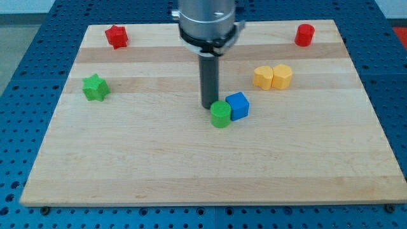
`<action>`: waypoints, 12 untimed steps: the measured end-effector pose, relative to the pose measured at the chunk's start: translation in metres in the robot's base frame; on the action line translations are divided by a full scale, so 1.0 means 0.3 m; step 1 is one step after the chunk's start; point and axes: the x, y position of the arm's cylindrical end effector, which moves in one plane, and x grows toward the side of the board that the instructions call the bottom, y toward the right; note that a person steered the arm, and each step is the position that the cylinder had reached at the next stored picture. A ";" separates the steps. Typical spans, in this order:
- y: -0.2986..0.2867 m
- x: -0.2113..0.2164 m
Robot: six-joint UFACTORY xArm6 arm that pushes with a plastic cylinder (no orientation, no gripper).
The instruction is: Push the green circle to the center right
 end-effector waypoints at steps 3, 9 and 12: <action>0.049 0.139; 0.381 0.172; 0.594 0.124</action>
